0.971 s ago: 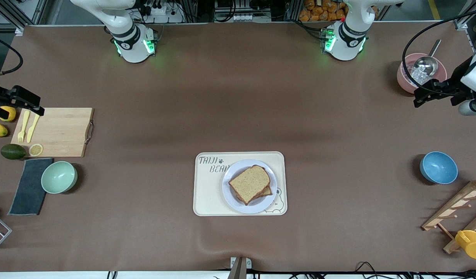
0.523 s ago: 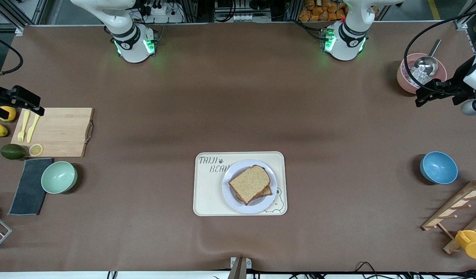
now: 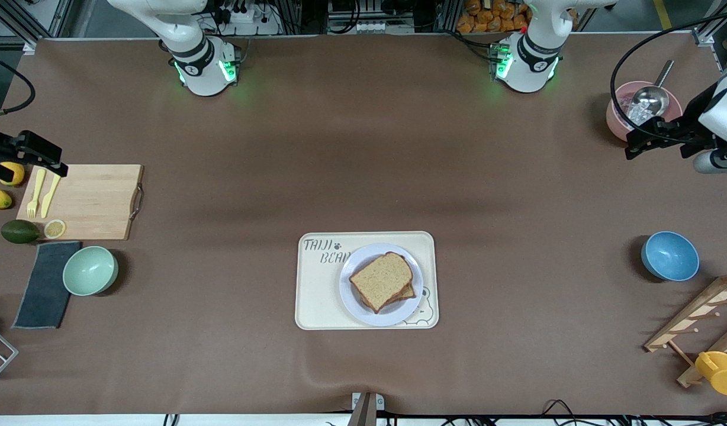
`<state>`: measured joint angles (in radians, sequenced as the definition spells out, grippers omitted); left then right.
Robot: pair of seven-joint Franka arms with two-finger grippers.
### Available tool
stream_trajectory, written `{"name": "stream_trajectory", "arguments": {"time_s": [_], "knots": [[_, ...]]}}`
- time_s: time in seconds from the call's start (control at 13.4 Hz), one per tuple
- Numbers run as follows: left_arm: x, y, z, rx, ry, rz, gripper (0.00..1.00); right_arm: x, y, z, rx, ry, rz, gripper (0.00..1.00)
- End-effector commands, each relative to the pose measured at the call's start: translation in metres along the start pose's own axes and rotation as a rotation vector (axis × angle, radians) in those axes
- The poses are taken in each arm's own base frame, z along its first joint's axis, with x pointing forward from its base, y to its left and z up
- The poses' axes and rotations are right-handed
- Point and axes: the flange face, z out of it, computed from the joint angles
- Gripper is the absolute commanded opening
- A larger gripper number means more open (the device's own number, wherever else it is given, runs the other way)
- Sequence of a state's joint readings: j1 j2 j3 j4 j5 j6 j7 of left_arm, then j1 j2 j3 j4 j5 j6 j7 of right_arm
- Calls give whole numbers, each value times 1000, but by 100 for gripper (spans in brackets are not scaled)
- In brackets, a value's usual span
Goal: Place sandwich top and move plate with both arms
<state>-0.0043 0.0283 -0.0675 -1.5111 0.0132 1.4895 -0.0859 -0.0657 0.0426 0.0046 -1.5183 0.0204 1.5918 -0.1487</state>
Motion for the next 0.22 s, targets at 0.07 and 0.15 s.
{"name": "stream_trajectory", "arguments": {"time_s": [0.07, 0.15], "knots": [[-4, 2, -8, -10, 3, -13, 100, -1, 1, -1, 2, 0, 5, 100], [-4, 2, -9, -9, 3, -13, 100, -2, 1, -2, 1, 2, 3, 100]]}}
